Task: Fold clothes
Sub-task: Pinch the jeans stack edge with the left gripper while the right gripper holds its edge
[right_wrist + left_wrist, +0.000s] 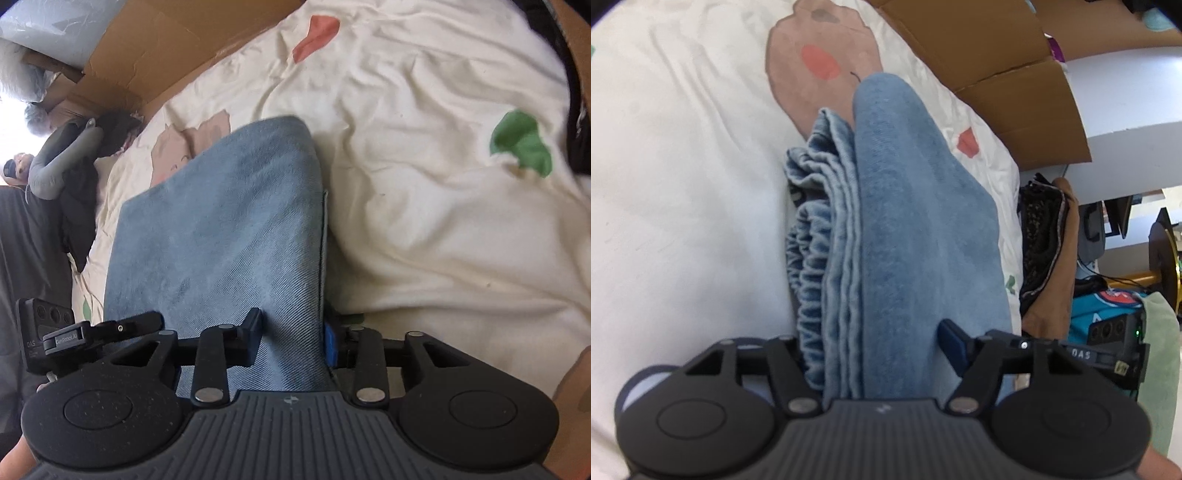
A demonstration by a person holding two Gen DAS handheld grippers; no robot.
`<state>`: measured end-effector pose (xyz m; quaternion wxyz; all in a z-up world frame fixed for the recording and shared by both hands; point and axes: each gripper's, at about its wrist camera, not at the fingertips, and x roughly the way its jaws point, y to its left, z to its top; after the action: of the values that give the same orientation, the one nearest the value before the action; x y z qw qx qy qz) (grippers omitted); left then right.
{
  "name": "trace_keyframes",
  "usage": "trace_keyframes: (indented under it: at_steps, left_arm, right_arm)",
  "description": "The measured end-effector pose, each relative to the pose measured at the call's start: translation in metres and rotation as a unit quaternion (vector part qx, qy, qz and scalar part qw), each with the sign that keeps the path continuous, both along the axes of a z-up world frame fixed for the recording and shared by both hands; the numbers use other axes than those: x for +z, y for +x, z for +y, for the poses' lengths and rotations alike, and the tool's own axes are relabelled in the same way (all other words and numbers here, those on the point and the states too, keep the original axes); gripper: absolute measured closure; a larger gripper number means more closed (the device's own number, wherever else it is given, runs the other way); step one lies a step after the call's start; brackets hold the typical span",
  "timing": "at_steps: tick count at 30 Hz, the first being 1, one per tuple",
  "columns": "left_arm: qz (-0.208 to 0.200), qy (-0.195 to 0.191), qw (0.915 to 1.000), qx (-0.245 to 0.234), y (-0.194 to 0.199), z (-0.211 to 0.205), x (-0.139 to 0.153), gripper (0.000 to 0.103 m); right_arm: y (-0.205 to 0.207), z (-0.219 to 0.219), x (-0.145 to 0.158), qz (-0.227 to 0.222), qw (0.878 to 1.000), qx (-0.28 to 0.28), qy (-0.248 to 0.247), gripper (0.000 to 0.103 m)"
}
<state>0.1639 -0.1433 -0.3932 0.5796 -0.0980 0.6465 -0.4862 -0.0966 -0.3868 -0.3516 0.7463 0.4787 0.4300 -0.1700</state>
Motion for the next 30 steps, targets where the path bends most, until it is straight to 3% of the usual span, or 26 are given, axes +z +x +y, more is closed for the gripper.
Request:
trace_keyframes:
  at_steps: [6, 8, 11, 14, 30]
  left_arm:
    - [0.009, -0.004, 0.9999, -0.007, 0.001, 0.003, -0.001, 0.038]
    - [0.008, -0.004, 0.9999, -0.009, 0.001, 0.003, 0.001, 0.044]
    - [-0.013, -0.001, 0.9998, -0.017, -0.003, 0.001, 0.011, 0.049]
    - [-0.026, -0.002, 0.9995, -0.02, -0.005, 0.001, 0.021, 0.053]
    - [-0.045, 0.002, 0.9989, -0.015, -0.014, 0.013, 0.077, 0.055]
  right_arm:
    - [0.008, 0.005, -0.003, -0.005, 1.0, 0.004, -0.008, 0.059]
    - [0.011, 0.005, -0.006, -0.013, 1.0, -0.001, -0.01, 0.058]
    - [0.015, 0.009, -0.006, -0.018, 1.0, 0.006, -0.021, 0.067]
    - [0.011, 0.009, 0.006, -0.031, 0.999, 0.013, -0.024, 0.082]
    - [0.013, 0.03, 0.078, -0.077, 0.995, 0.038, -0.058, 0.083]
